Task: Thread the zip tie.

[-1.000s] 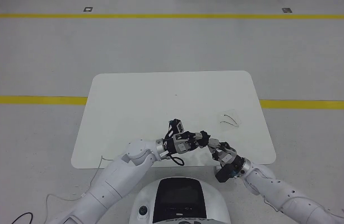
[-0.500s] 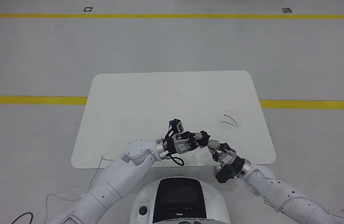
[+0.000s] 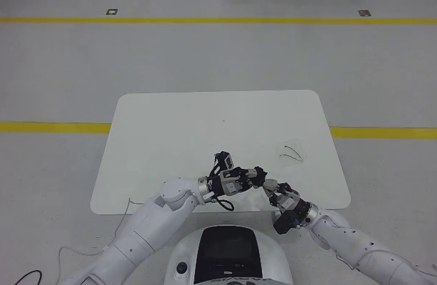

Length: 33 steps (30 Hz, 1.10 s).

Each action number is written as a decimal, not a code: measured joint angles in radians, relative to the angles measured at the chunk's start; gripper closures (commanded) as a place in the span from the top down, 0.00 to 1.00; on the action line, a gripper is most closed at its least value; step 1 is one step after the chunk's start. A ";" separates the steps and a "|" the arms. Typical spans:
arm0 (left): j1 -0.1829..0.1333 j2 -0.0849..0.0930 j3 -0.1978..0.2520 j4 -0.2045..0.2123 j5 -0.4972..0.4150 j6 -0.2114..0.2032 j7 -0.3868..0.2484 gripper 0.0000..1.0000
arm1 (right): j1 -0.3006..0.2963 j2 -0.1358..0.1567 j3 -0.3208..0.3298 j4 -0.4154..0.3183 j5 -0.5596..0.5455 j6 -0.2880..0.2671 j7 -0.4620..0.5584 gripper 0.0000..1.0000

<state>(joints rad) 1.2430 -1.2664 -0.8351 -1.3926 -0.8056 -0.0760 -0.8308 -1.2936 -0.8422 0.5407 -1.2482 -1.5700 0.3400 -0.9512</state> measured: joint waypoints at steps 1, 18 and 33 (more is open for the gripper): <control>0.000 0.000 0.000 0.000 0.000 0.000 0.000 0.00 | 0.000 0.000 -0.001 0.002 0.000 0.000 0.001 0.00; 0.000 0.000 0.000 0.000 0.000 0.000 0.000 0.00 | -0.065 0.004 0.083 0.032 0.029 0.000 0.000 1.00; 0.030 0.024 -0.077 -0.069 -0.121 0.155 -0.027 0.00 | -0.095 0.027 0.222 0.114 0.289 -0.451 -0.240 1.00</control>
<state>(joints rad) 1.2732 -1.2428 -0.9118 -1.4614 -0.9265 0.0788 -0.8574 -1.3884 -0.8152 0.7625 -1.1339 -1.2810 -0.1114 -1.1908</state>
